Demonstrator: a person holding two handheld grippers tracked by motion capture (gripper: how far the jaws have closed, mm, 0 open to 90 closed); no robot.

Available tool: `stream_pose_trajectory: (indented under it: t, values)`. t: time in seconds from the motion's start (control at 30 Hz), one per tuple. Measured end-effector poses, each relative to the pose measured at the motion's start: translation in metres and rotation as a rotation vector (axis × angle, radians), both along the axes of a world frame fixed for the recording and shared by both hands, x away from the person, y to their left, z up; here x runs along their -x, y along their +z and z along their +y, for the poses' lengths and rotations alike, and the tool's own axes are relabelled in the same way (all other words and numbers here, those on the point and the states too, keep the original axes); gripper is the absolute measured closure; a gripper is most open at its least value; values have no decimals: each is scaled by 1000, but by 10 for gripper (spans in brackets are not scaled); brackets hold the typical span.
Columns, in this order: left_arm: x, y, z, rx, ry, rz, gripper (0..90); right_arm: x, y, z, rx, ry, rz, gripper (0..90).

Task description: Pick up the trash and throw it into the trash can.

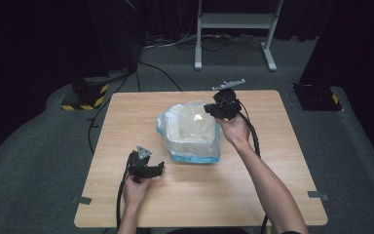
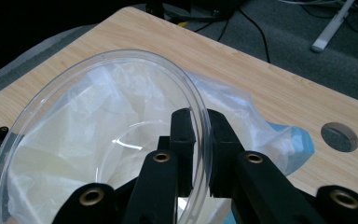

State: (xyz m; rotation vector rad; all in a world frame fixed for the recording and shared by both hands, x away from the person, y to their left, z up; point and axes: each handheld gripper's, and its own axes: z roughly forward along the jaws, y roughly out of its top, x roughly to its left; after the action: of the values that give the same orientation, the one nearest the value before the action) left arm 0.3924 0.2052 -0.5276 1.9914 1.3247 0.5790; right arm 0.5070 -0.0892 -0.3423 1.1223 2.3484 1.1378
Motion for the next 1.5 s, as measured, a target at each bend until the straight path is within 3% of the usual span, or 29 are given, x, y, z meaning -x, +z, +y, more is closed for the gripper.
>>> stream_pose_trajectory:
  t: [0.1, 0.23, 0.4, 0.7, 1.0, 1.23, 1.5]
  values:
    - [0, 0, 0, 1, 1, 0, 194, -2, -4, 2, 9, 0, 5, 812]
    - [0, 0, 0, -1, 2, -2, 198, -5, -10, 5, -12, -2, 28, 690]
    - [0, 0, 0, 4, 6, -2, 200, -3, -13, 8, -30, 6, 13, 572]
    - [0, 0, 0, 4, 7, -3, 203, 10, -5, -1, -44, 3, -37, 489]
    - [-1, 0, 0, 4, 7, -4, 203, 23, 2, -27, -84, -24, -85, 470]
    - [0, 0, 0, 4, 8, -3, 203, 27, -5, -59, -142, -86, -78, 469]
    - [-1, 0, 0, 3, 7, -3, 203, 37, -8, -83, -162, -123, -101, 471]
